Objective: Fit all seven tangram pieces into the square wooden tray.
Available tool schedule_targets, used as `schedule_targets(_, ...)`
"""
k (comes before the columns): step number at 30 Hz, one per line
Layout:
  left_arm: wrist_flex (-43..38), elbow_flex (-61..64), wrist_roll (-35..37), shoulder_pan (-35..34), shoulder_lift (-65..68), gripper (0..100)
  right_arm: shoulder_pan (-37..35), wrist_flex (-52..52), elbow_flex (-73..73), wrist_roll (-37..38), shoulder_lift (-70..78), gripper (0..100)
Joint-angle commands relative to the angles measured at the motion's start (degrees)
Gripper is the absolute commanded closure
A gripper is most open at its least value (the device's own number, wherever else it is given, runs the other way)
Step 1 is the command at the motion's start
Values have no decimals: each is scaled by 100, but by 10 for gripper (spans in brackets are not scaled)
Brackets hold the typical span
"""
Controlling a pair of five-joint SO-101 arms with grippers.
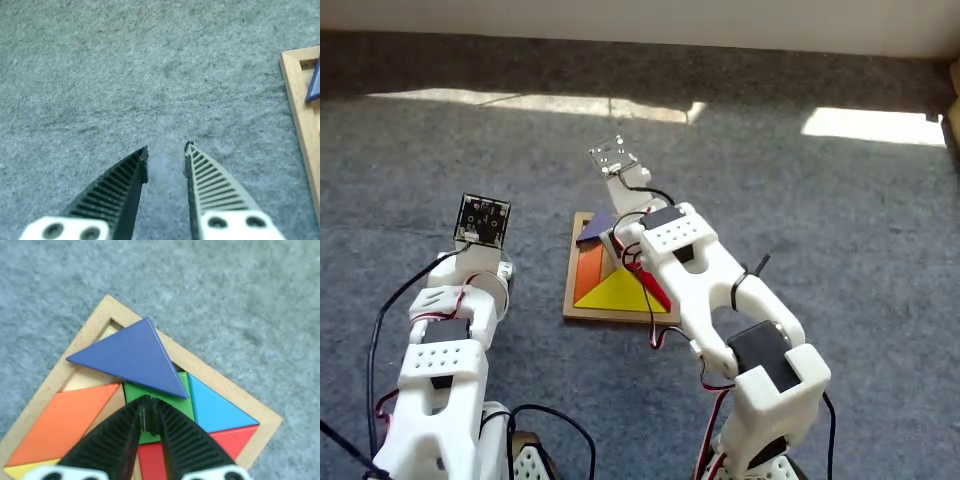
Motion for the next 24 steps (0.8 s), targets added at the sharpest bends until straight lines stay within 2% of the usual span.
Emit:
schedule_targets(1,-9,-22,9,57,-154,864,57,13,-180,185,-541,993)
schedule_targets(9,-9,-22,9,57,-154,864,-251,-119,-207,211,-1095,993)
schedule_targets(16,-9,-22,9,57,-154,864,-330,-1763,-171,237,-356,993)
schedule_targets(24,-9,-22,9,57,-154,864,-444,-1815,-154,246,119,993)
